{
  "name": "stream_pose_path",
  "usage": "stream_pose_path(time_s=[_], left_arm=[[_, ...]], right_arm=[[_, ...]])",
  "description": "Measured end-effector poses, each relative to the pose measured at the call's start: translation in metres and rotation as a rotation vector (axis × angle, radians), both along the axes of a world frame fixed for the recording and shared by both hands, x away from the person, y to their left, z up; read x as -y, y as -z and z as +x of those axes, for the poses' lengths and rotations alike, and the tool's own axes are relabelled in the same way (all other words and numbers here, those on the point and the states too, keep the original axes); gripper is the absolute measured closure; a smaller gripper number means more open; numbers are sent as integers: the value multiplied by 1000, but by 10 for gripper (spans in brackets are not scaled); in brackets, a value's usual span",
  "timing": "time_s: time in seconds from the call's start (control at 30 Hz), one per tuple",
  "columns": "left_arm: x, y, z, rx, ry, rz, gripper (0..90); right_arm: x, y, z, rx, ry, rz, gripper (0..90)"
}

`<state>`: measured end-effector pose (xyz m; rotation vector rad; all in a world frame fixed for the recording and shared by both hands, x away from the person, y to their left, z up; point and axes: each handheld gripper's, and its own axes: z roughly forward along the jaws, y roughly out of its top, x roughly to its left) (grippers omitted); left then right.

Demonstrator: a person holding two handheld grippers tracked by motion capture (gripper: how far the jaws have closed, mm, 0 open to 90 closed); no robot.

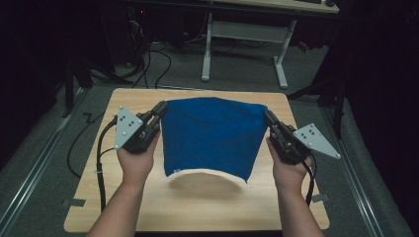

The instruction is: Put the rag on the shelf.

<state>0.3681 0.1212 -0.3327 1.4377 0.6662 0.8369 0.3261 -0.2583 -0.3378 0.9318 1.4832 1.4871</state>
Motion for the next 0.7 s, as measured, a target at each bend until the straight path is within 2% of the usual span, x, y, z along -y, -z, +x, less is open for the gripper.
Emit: stream_pose_path(time_s=[0.17,0.4,0.53,0.7], left_arm=[[-2,-3,19,-26,-5,14,881],[-7,1,45,-14,-17,27,882],[-9,0,61,-27,-39,49,882],[-6,-8,76,-16,-60,77,883]], right_arm=[[0,-7,13,-5,16,-7,883],[-4,-7,39,-32,35,-21,883],[-5,-7,54,-42,39,-12,882],[-8,-13,72,-50,54,-21,883]])
